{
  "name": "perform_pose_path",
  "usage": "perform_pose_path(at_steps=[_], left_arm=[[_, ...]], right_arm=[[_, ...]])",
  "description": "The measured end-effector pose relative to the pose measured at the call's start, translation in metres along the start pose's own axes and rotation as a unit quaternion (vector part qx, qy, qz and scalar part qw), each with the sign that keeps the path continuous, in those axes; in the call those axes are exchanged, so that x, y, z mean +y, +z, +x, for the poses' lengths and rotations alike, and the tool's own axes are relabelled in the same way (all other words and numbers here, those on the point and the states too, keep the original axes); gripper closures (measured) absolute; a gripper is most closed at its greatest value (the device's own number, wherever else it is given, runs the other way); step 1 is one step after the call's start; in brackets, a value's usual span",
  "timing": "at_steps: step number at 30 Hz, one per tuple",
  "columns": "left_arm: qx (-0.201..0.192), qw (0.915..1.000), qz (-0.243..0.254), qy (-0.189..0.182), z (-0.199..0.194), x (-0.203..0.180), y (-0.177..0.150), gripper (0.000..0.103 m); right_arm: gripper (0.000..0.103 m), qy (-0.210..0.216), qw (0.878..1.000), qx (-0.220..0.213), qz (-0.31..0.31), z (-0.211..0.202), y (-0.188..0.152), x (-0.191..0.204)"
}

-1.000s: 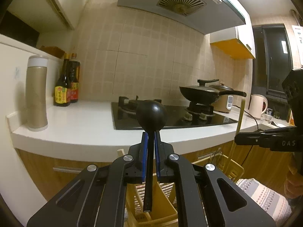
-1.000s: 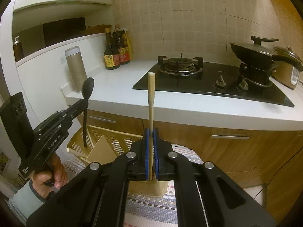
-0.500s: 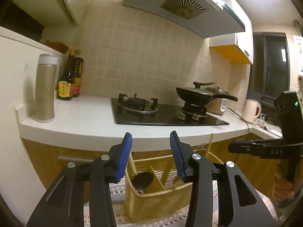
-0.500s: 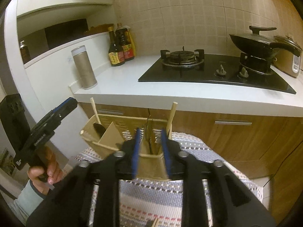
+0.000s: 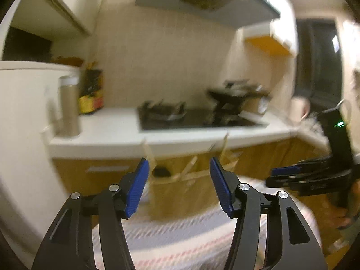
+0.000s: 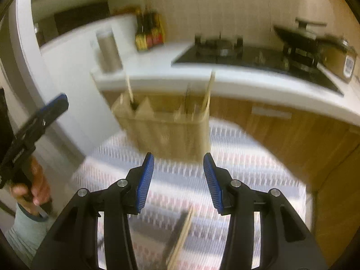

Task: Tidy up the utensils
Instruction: 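Lower the left tool to a clear spoon while the right tool approaches the chopsticks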

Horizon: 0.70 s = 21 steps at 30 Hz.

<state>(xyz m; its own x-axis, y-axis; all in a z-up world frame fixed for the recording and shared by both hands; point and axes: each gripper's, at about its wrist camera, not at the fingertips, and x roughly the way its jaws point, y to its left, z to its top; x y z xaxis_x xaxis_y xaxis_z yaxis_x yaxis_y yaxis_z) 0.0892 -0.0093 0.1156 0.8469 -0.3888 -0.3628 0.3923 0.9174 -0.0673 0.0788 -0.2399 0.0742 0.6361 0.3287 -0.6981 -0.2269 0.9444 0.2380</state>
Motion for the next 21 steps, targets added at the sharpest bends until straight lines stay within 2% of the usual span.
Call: perform_pose_path(at_steps=[2,3,6,8,10,11,15,18,21], left_arm=[[0.047,0.9988,0.009,0.01,0.003,-0.002,-0.014,0.049],[0.079,0.9967,0.014,0.011,0.006,-0.004,-0.025,0.049],[0.147,0.9889,0.019,0.001,0.018,-0.007,-0.05,0.049],[0.201,0.9794,0.018,-0.013,0.029,-0.008,-0.07,0.049],[0.255,0.9664,0.013,-0.033,0.041,-0.009,-0.09,0.049],[0.277,0.9599,0.014,-0.04,0.046,-0.01,-0.1,0.049],[0.334,0.9413,0.023,-0.046,0.06,-0.013,-0.127,0.051],[0.358,0.9309,0.008,-0.071,0.067,-0.009,-0.138,0.056],[0.364,0.928,0.006,-0.081,0.069,-0.01,-0.141,0.057]], right_arm=[[0.061,-0.006,0.999,0.042,-0.002,0.011,-0.016,0.002],[0.061,0.002,0.997,0.075,0.001,0.02,-0.028,0.003],[0.061,0.017,0.991,0.135,0.01,0.037,-0.054,0.004],[0.061,0.015,0.987,0.159,0.013,0.045,-0.065,0.004],[0.062,0.01,0.982,0.186,0.02,0.055,-0.076,0.004],[0.066,0.009,0.981,0.195,0.024,0.058,-0.079,0.004],[0.071,0.038,0.97,0.236,0.047,0.07,-0.095,0.001],[0.074,0.059,0.963,0.255,0.055,0.073,-0.101,0.008],[0.075,0.051,0.962,0.264,0.053,0.075,-0.105,0.014]])
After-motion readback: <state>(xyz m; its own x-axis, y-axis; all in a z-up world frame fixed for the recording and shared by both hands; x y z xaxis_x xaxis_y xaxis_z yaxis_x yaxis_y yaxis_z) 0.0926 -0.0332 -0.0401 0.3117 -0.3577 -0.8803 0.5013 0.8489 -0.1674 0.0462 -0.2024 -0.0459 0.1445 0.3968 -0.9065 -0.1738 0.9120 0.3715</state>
